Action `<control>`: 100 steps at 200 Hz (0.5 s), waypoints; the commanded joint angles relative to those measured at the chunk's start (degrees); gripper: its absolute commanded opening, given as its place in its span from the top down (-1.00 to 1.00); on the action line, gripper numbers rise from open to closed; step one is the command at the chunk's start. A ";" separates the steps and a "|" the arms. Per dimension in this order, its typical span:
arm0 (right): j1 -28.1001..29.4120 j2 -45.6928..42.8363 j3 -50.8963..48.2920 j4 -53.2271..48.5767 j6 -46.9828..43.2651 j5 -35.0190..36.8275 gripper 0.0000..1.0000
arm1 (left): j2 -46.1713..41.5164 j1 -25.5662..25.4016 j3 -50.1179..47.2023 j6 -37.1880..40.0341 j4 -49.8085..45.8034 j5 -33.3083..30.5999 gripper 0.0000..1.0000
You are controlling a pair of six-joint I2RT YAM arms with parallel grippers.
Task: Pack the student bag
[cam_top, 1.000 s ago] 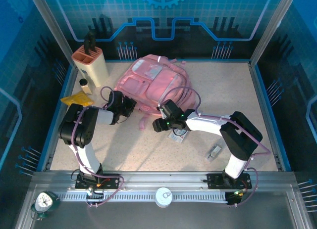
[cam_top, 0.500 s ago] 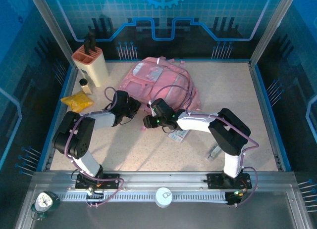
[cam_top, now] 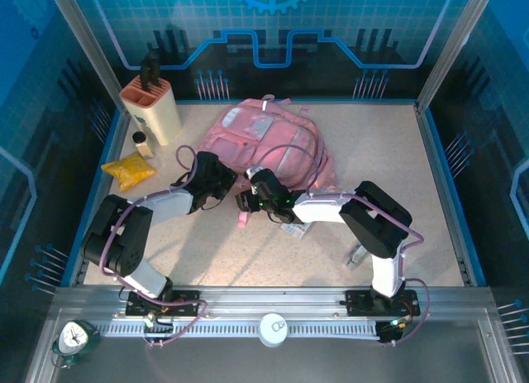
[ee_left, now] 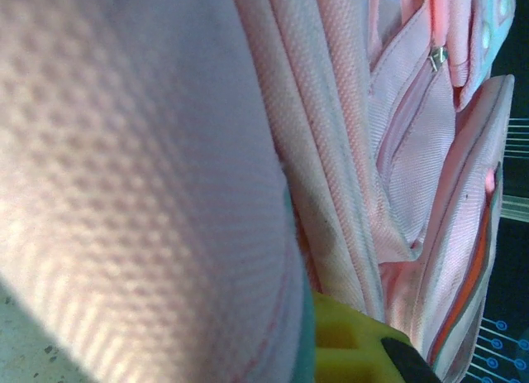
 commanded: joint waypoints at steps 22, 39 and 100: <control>-1.20 -0.25 0.42 9.96 -6.47 0.17 0.05 | -4.78 -2.83 2.44 0.20 -3.37 3.71 1.00; -1.23 0.06 -0.05 12.24 -7.73 -0.96 0.07 | -5.23 -3.48 2.59 0.13 -3.69 3.72 1.00; -1.49 -2.69 -4.22 20.42 -9.47 1.72 0.37 | -5.97 -6.17 1.85 -2.02 -3.83 3.77 1.00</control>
